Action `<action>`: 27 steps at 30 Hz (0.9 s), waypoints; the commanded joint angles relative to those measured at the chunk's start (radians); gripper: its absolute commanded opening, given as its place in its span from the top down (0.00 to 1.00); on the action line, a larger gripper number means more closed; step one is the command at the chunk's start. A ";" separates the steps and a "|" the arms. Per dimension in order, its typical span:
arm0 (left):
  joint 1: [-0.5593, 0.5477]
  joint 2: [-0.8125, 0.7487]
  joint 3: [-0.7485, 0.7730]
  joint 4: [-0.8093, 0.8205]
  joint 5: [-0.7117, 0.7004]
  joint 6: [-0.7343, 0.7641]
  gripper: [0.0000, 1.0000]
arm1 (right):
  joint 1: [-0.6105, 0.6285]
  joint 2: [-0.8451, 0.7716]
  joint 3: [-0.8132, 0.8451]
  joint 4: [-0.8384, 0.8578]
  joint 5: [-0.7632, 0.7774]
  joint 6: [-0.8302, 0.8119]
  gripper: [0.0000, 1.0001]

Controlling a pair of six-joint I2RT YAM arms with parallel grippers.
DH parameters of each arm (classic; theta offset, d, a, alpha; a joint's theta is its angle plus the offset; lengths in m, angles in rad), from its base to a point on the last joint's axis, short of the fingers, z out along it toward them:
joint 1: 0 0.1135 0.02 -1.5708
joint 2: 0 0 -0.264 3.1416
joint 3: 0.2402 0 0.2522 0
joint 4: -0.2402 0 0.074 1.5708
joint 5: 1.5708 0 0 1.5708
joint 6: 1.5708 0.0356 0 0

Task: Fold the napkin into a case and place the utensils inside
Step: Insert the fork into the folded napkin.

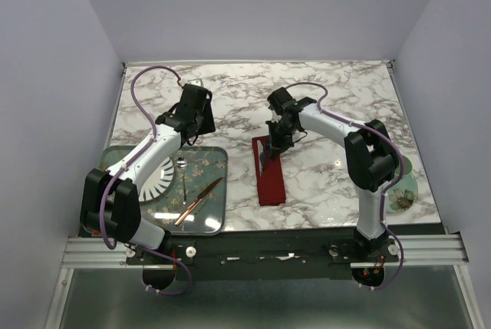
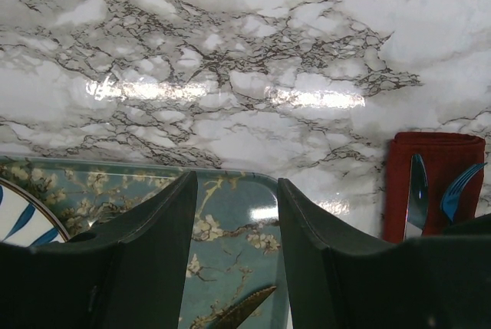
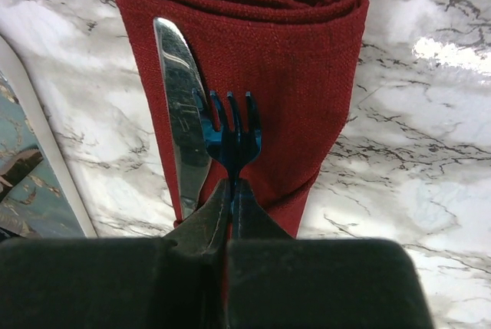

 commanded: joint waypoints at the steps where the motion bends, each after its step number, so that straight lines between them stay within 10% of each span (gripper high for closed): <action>1: 0.004 -0.037 -0.018 0.018 0.012 -0.006 0.43 | 0.011 -0.031 -0.021 -0.036 -0.015 0.017 0.94; 27: 0.009 -0.066 -0.009 0.047 0.079 0.086 0.41 | 0.018 -0.106 0.061 -0.058 0.045 -0.049 0.55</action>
